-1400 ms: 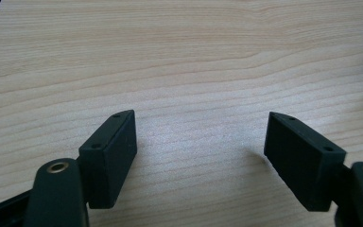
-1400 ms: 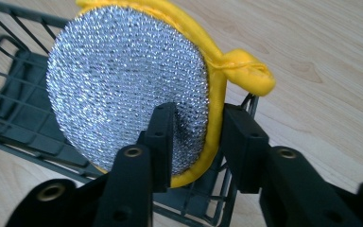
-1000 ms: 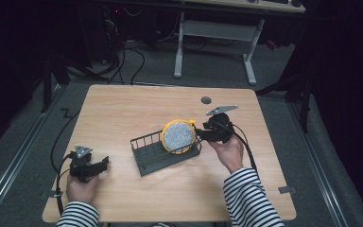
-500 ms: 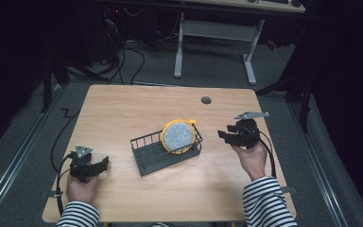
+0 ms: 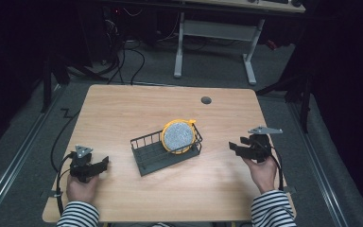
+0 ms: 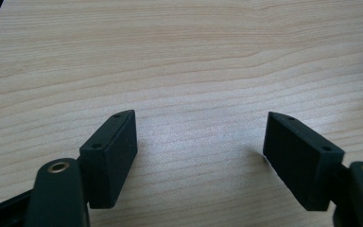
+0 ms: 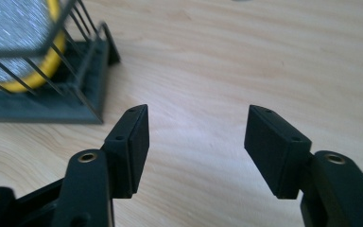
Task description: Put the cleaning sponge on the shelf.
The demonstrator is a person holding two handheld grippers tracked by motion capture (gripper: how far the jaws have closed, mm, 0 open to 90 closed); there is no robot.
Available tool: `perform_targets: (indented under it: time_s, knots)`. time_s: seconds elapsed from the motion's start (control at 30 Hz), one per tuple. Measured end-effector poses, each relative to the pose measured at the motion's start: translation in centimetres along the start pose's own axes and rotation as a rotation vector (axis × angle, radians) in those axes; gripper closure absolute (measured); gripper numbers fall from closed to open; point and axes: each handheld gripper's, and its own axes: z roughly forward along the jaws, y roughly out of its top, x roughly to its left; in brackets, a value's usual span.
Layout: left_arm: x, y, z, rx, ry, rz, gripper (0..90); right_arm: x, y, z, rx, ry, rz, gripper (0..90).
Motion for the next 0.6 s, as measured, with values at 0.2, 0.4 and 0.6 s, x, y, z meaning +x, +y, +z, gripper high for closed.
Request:
perform_targets:
  time_s: [0.2,0.4,0.6]
  knots:
    - [0.0,0.0,0.0,0.003,0.004,0.002,27.3,-1.3,-4.0,1.3,0.020,-0.063,0.051,38.9]
    - [-0.1,0.0,0.0,0.002,0.011,0.002,27.3,-2.0,-6.4,2.1,0.013,-0.164,0.068,38.9]
    - [-0.2,0.0,0.0,0.007,0.020,0.012,27.3,-1.9,-7.8,3.4,0.013,-0.176,0.023,36.2]
